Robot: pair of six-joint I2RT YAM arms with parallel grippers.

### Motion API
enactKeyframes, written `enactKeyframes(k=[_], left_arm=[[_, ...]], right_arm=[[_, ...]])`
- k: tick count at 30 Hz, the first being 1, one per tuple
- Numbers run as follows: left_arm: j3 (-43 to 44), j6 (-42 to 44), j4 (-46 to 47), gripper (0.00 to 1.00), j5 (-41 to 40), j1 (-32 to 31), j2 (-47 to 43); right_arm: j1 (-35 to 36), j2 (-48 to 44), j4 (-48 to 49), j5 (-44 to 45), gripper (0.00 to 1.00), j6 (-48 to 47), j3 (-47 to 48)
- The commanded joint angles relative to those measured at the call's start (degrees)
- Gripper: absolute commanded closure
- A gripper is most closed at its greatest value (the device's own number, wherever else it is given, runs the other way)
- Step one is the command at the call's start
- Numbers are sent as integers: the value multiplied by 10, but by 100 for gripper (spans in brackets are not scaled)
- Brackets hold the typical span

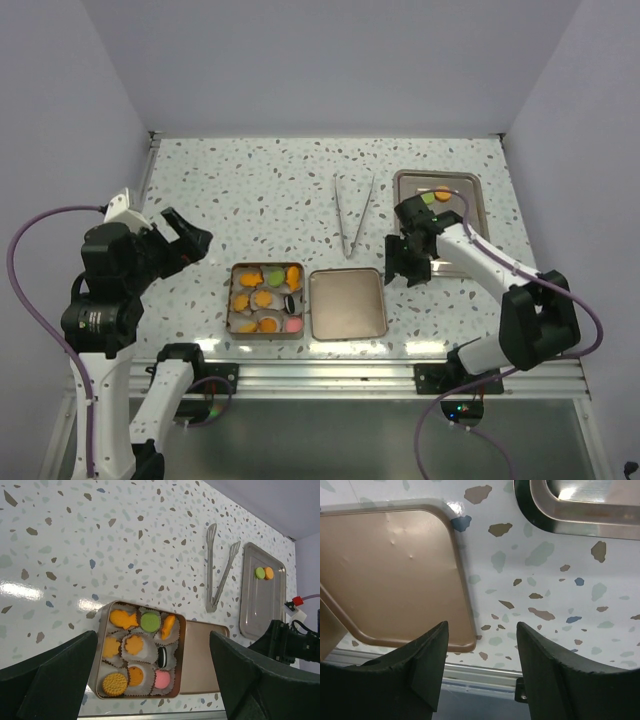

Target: Pack the cookies

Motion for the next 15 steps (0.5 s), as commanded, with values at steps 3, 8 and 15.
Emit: enactKeyframes(k=[3,8,15], left_arm=[[0,16,-8,0,12,-1,-8],[-10,-1,-8,0,0,-1,-15],[3,-22,-32,0,-7,-1,-15]], right_arm=[[20,23,50,-13,41,16,0],[24,53,61,-17,43,6,-1],[26,85,85,-27,53,-5,-35]])
